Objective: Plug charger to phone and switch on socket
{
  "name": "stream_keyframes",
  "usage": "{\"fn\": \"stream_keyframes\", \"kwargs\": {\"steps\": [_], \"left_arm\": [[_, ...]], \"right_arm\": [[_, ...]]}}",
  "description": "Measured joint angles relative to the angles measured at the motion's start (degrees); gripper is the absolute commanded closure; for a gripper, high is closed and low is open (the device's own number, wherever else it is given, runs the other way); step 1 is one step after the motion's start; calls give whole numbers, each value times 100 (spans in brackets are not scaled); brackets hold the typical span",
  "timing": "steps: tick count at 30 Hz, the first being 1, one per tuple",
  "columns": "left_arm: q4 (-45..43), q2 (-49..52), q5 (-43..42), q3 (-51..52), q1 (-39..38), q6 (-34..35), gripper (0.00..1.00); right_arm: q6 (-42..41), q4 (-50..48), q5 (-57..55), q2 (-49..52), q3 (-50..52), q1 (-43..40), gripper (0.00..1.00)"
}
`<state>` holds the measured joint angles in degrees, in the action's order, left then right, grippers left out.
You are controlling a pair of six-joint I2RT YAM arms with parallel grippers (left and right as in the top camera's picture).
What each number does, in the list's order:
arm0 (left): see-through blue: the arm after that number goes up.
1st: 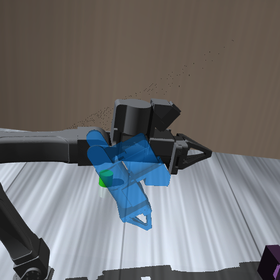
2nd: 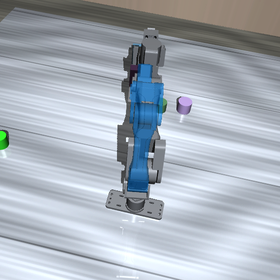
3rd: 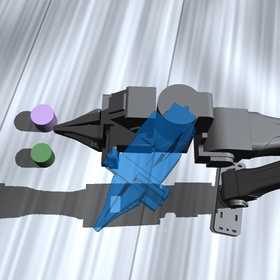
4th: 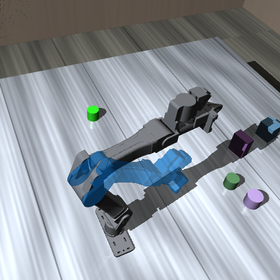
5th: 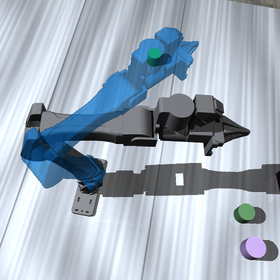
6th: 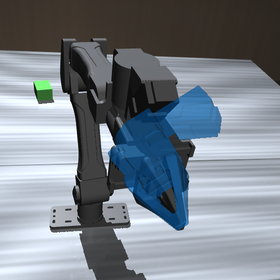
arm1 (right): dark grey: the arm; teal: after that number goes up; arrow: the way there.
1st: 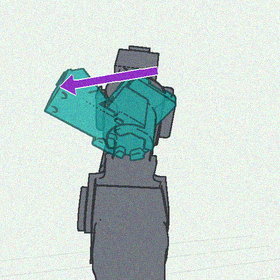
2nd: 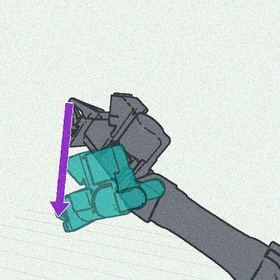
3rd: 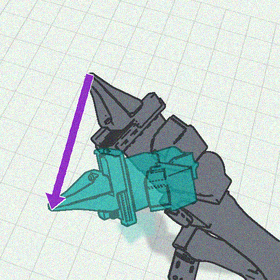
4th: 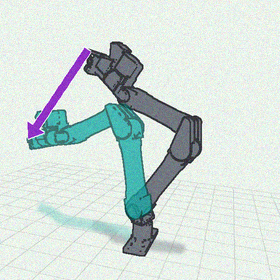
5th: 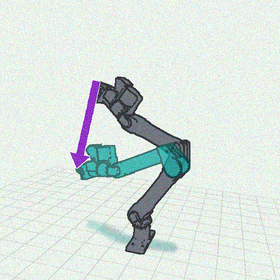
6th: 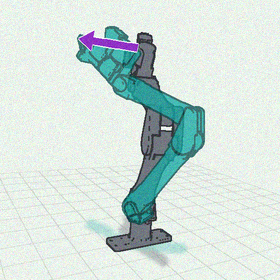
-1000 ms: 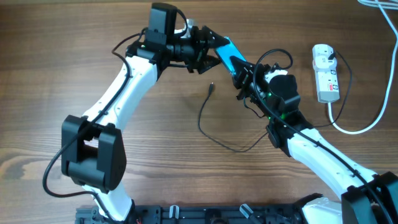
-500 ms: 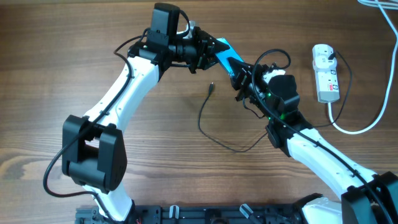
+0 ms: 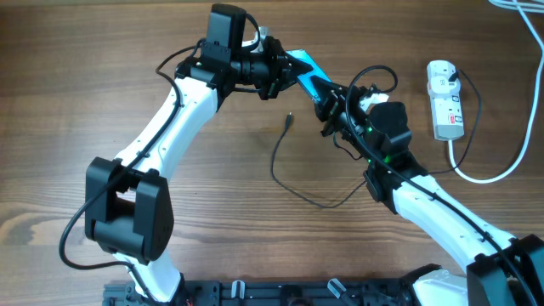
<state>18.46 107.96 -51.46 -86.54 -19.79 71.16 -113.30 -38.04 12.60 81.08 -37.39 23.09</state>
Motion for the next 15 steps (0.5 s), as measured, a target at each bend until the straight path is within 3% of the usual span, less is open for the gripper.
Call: {"fn": "stream_keyframes", "kwargs": {"steps": [3, 5, 15], "left_arm": [[46, 0, 72, 0, -4, 35, 96], [79, 0, 138, 0, 2, 9, 96], [1036, -9, 297, -9, 614, -815, 96]], "right_arm": [[42, -26, 46, 0, -42, 9, 50], [46, -28, 63, 0, -59, 9, 39], [299, 319, 267, 0, -72, 39, 36]]}}
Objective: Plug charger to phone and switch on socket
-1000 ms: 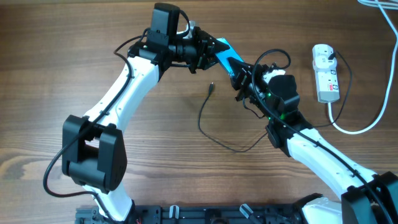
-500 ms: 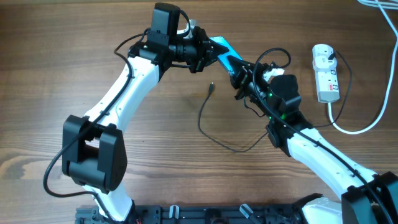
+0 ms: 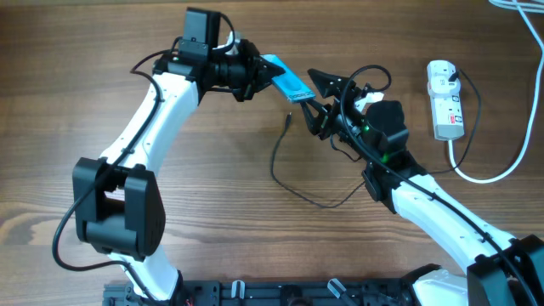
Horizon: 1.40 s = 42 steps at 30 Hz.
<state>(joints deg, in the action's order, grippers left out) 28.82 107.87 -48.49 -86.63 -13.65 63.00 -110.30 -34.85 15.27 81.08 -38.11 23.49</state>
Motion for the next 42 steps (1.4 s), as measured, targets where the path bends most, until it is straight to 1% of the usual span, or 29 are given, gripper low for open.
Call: {"fn": "stream_keyframes", "kwargs": {"steps": [2, 6, 9, 11, 14, 17, 21, 23, 27, 31, 34, 35, 38, 42], "left_arm": [[258, 0, -107, 0, 149, -258, 96], [365, 0, -525, 0, 404, -758, 96], [522, 0, -796, 0, 557, -1045, 96], [586, 0, -922, 0, 621, -1174, 96], [595, 0, -1255, 0, 673, -1305, 96], [595, 0, -1515, 0, 721, -1342, 96], [584, 0, -1904, 0, 1010, -1460, 96], [577, 0, -2162, 0, 1231, -1552, 96], [573, 0, -2378, 0, 1438, -1624, 96], [516, 0, -2452, 0, 1449, -1648, 96], [505, 0, -2455, 0, 1471, -1648, 96], [505, 0, -2455, 0, 1488, -1648, 96], [505, 0, -2457, 0, 1506, -1648, 96], [505, 0, -2476, 0, 1506, -1648, 96]], "right_arm": [[247, 136, 50, 4, 2, 0, 36], [962, 162, 101, 4, 2, 4, 36], [1502, 380, 105, 4, -9, 0, 36], [1757, 579, 127, 4, -20, 0, 37], [2444, 828, 173, 4, -24, 0, 45], [3154, 857, 367, 4, -24, 0, 47], [3832, 1008, 634, 4, -33, 0, 49], [4057, 1370, 767, 4, -66, -7, 49], [4524, 2297, 901, 4, -367, -17, 49], [5154, 3888, 811, 4, -1274, -37, 50], [5563, 4697, 549, 4, -1928, -39, 56], [5637, 4811, 485, 4, -2057, -39, 57], [5786, 5080, 345, 42, -2299, -57, 58], [6054, 5742, 356, 564, -2863, -127, 57]]}}
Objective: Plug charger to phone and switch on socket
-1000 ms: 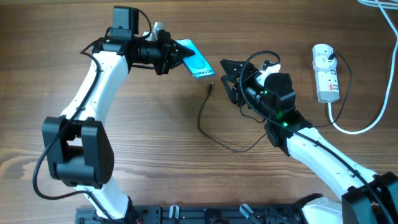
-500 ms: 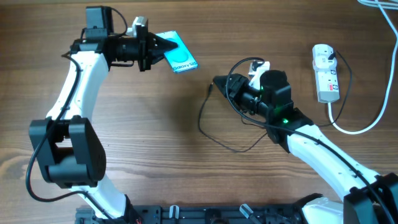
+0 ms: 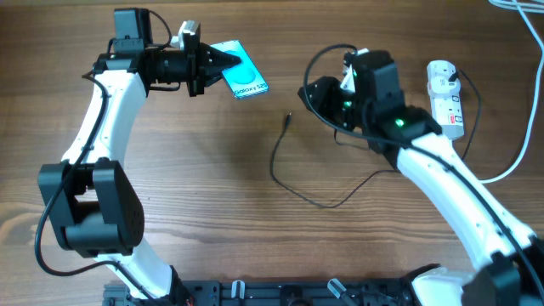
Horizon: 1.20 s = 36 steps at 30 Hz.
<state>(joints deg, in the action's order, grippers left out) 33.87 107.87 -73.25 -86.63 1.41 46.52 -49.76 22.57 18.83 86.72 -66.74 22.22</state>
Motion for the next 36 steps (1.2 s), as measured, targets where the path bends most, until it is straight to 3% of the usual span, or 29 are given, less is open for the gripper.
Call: {"fn": "stream_keyframes", "kwargs": {"steps": [4, 8, 13, 26, 36], "left_arm": [[0, 0, -20, 0, 0, 2, 96], [0, 0, -20, 0, 7, 2, 96], [-2, 0, -17, 0, 7, 0, 96], [0, 0, -17, 0, 4, 0, 96], [0, 0, -20, 0, 7, 2, 96]], "right_arm": [[393, 415, 98, 872, -706, -4, 57], [531, 404, 236, 1663, -774, -4, 58], [658, 273, 286, 2339, -772, -4, 72], [680, -81, 308, 2983, -774, 103, 80], [678, -101, 319, 3202, -774, 214, 80]]}}
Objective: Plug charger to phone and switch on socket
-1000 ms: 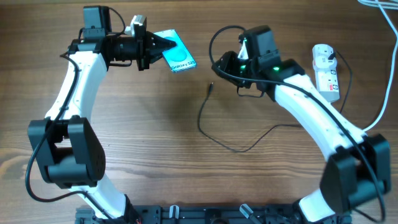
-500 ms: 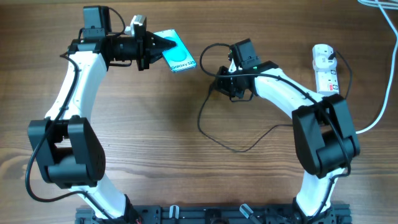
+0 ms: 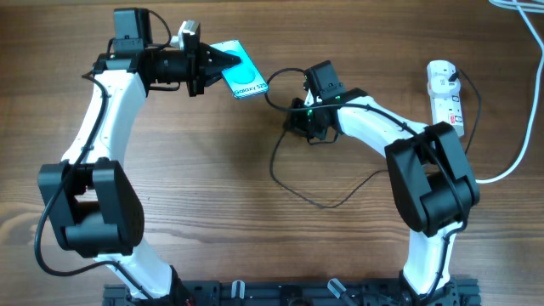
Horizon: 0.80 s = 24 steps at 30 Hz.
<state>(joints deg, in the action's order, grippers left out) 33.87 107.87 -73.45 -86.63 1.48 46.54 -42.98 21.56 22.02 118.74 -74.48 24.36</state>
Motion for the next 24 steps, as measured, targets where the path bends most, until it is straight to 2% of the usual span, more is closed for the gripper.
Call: {"fn": "stream_keyframes", "kwargs": {"steps": [24], "left_arm": [[-2, 0, 0, 0, 0, -2, 96]], "right_arm": [[-26, -133, -345, 0, 0, 153, 81]]}}
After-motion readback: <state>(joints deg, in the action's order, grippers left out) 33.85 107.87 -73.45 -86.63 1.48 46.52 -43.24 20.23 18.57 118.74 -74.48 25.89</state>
